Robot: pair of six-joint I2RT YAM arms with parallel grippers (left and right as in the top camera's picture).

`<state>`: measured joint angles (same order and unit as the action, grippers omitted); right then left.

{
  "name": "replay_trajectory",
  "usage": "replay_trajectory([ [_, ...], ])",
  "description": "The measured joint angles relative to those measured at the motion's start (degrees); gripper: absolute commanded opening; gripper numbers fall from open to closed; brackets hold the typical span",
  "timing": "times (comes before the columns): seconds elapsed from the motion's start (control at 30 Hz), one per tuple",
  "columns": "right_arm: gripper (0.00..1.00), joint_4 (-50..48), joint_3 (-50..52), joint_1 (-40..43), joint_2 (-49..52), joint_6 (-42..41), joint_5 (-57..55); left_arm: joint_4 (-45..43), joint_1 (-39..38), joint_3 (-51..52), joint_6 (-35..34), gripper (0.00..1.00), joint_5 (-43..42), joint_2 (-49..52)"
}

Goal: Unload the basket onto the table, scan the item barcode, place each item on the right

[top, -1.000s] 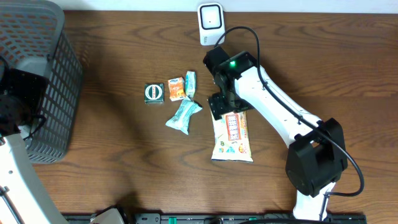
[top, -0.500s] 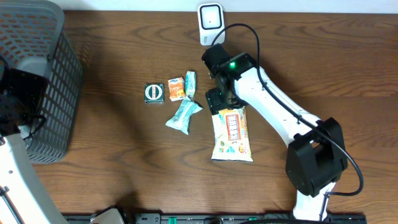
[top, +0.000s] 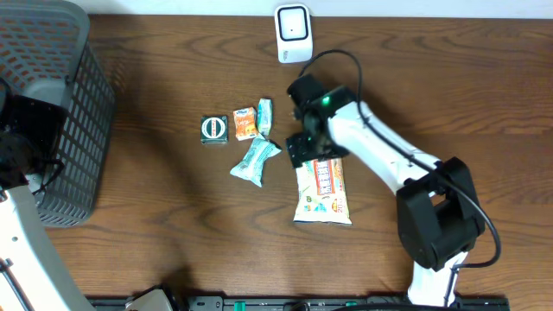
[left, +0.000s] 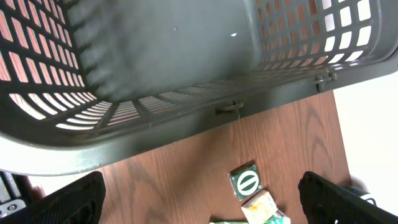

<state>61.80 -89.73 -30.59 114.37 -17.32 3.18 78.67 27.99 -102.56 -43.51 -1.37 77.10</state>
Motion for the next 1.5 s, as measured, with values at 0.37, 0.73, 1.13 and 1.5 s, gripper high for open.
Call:
replay_trajectory([
  [0.37, 0.91, 19.2, -15.3, 5.9, -0.1, 0.3, -0.8, 0.0, 0.0, 0.0, 0.0, 0.98, 0.0, 0.0],
  [0.73, 0.97, 16.3, -15.3, 1.0, -0.1, 1.2, 3.5, 0.0, 0.0, 0.0, 0.0, 0.98, 0.0, 0.0],
  [1.13, 0.99, 17.1, -11.9, -6.5, -0.1, -4.4, -2.8, 0.0, 0.0, 0.0, 0.0, 0.98, 0.0, 0.0],
  [1.5, 0.99, 16.9, -10.5, -8.1, -0.1, -7.9, -8.3, 0.0, 0.0, 0.0, 0.0, 0.97, 0.0, 0.0],
])
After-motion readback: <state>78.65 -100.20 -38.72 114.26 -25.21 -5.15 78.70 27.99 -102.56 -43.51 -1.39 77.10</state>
